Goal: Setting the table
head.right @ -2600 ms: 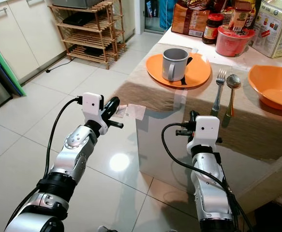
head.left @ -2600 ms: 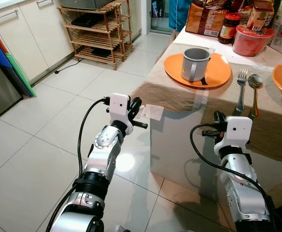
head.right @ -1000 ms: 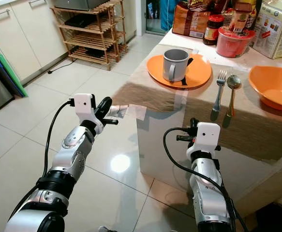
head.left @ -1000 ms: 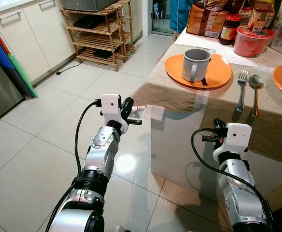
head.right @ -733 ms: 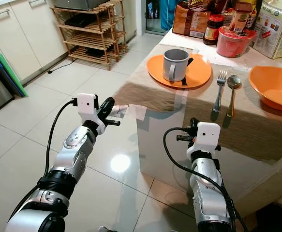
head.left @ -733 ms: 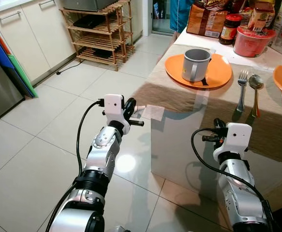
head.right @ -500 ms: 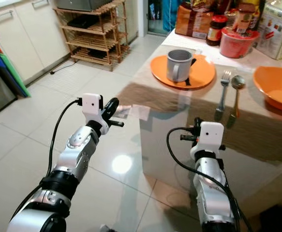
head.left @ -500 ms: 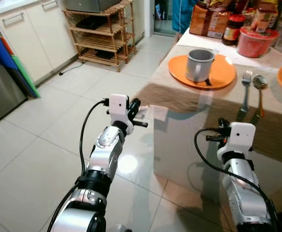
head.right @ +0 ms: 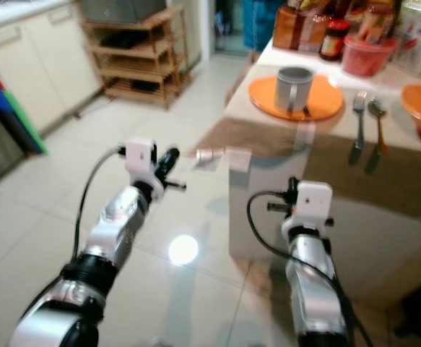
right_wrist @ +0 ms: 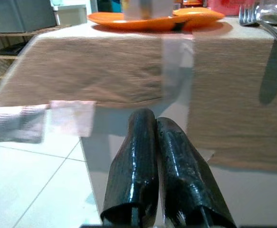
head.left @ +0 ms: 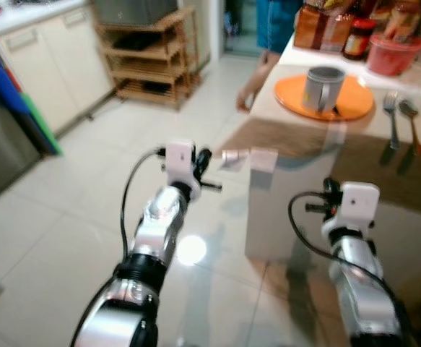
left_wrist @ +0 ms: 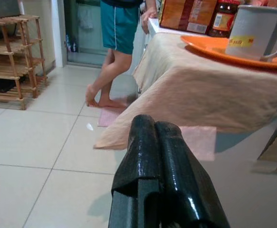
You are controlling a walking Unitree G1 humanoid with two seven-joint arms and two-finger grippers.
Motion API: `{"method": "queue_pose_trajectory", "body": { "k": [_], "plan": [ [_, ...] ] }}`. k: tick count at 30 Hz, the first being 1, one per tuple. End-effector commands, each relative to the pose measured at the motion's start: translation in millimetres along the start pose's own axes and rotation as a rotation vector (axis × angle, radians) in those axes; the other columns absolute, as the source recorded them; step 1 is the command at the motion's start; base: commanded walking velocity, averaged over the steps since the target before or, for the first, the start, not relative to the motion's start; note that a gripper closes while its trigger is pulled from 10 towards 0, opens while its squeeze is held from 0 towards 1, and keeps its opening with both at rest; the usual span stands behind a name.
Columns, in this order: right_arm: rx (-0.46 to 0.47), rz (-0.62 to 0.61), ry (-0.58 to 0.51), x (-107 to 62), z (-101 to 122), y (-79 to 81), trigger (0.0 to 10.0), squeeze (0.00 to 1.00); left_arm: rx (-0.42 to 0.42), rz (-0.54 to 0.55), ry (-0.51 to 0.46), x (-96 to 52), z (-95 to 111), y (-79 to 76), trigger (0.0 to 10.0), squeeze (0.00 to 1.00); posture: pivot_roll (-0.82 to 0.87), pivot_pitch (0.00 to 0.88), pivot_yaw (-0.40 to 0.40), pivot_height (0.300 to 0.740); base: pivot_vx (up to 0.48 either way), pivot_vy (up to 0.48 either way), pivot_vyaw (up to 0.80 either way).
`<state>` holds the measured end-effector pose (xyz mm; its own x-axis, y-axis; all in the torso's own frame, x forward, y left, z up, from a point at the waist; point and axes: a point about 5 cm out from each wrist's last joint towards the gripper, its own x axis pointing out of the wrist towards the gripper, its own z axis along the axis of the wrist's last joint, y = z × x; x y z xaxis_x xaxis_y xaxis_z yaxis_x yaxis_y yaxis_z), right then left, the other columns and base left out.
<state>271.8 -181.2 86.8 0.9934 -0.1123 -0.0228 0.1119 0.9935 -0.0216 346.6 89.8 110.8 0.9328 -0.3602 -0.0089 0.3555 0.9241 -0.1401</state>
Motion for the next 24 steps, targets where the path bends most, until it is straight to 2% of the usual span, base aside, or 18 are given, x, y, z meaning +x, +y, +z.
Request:
{"method": "queue_pose_trajectory", "body": {
  "k": [1, 4, 6, 7, 8, 9, 18, 19, 20, 21, 24],
  "plan": [
    [0.003, -0.005, -0.014, 2.1, 4.3, -2.8, 10.0, 0.0, 0.01, -0.011, 0.003, 1.7, 0.6, -3.1, 10.0, 0.0, -0.04, 0.0, 0.086, 0.74, 0.0, 0.0, -0.7],
    [-0.004, -0.019, -0.02, 1.9, 4.6, -4.2, 10.0, 0.0, 0.04, -0.01, 0.02, 2.6, -0.9, -4.1, 10.0, 0.0, -0.04, 0.0, 0.086, 0.74, 0.0, 0.0, -0.7],
    [-0.024, -0.026, -0.022, 1.9, 4.8, -5.2, 10.0, 0.0, 0.009, -0.029, 0.011, 2.0, -1.1, -6.0, 10.0, 0.0, -0.04, 0.0, 0.087, 0.74, 0.0, 0.0, 0.0],
    [-0.025, -0.027, -0.022, 1.9, 4.7, -5.3, 10.0, 0.0, 0.02, -0.025, 0.006, 1.7, -0.4, -5.5, 10.0, 0.93, -0.04, 0.0, 0.087, 0.74, 0.0, 0.0, 0.0],
    [-0.023, -0.028, -0.021, 2.0, 4.7, -5.3, 10.0, 0.0, 0.029, -0.022, 0.002, 1.6, 0.2, -5.0, 10.0, 0.93, -0.04, 0.0, 0.087, 0.74, 0.0, 0.0, 0.0],
    [-0.022, -0.027, -0.02, 2.1, 4.3, -5.0, 10.0, 0.0, 0.028, -0.031, -0.005, 1.5, 0.9, -6.0, 10.0, 1.0, -0.04, 0.0, 0.087, 0.74, 0.0, 0.0, 0.0],
    [-0.03, -0.027, -0.013, 3.7, 2.9, -4.3, 10.0, 0.0, 0.018, -0.055, -0.018, 3.5, 3.6, -8.2, 10.0, 1.0, -0.04, 0.0, 0.089, 0.74, 0.0, 0.0, 0.0],
    [-0.028, -0.027, -0.017, 3.9, 3.4, -4.5, 10.0, 0.18, 0.023, -0.059, -0.02, 3.7, 4.1, -8.4, 10.0, 1.0, -0.04, 0.0, 0.089, 0.74, 0.0, 0.0, 0.0],
    [-0.025, -0.028, -0.02, 4.1, 3.8, -4.6, 10.0, 0.18, 0.026, -0.061, -0.022, 3.8, 4.5, -8.5, 10.0, 1.0, -0.04, 0.0, 0.089, 0.74, 0.0, 0.0, 0.0],
    [-0.027, -0.029, -0.022, 4.2, 3.9, -4.8, 10.0, 1.0, 0.028, -0.061, -0.022, 3.9, 4.6, -8.5, 10.0, 1.0, -0.04, 0.0, 0.089, 0.74, 0.0, 0.0, 0.0],
    [-0.01, -0.019, -0.03, 4.3, 4.7, -4.2, 10.0, 1.0, 0.034, -0.042, -0.016, 4.8, 4.3, -6.6, 10.0, 1.0, -0.04, 0.0, 0.088, 0.74, 0.0, 0.0, 0.0]
  ]
}}
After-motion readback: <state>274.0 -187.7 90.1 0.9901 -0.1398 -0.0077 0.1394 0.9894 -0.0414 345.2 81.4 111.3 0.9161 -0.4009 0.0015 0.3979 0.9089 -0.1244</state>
